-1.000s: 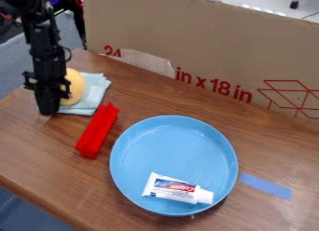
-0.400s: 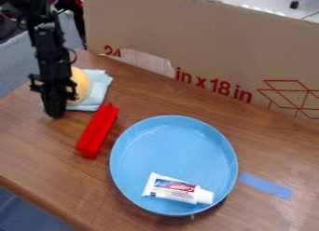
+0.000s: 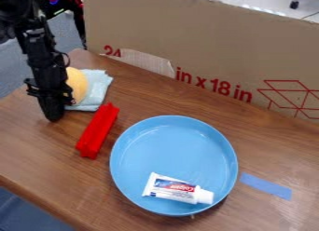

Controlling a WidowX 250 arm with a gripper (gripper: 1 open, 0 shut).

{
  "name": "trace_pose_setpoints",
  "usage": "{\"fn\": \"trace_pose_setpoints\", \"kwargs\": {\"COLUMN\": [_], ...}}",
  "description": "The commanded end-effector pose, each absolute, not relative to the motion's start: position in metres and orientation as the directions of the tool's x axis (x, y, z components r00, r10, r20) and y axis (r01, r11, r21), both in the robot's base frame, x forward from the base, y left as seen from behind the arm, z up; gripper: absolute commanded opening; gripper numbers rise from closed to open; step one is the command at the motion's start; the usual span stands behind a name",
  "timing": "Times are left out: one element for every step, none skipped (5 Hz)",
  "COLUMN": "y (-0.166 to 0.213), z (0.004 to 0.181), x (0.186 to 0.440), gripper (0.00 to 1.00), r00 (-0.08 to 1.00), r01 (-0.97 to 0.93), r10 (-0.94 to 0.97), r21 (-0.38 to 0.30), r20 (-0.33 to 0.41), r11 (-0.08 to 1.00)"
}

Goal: Move the cloth to the right side of the table

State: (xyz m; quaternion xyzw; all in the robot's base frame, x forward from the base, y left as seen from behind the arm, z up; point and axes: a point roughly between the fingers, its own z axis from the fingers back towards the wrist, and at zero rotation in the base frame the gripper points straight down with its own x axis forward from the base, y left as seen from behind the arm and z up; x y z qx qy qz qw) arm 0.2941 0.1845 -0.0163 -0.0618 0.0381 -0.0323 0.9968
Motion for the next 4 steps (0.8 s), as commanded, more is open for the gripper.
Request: {"fn": "trace_pose_setpoints", "kwargs": {"y": [0.192,0.183,0.180,0.184], "z": [-0.008,0.002,-0.009,-0.013], "x": [0.293,0.291,0.278,0.284], "gripper": [0.00,0.00,0.00,0.00], "r00": [0.997,0.998,0.998,0.997], "r01": [0.071,0.069,0.068,0.075], "r10": [-0.073,-0.070,-0.068,-0.074], "r21": [-0.072,-0.075,-0.084,-0.085], "r20": [-0.016,-0.002,0.005,0.015], "r11": [0.995,0.995,0.994,0.994]}}
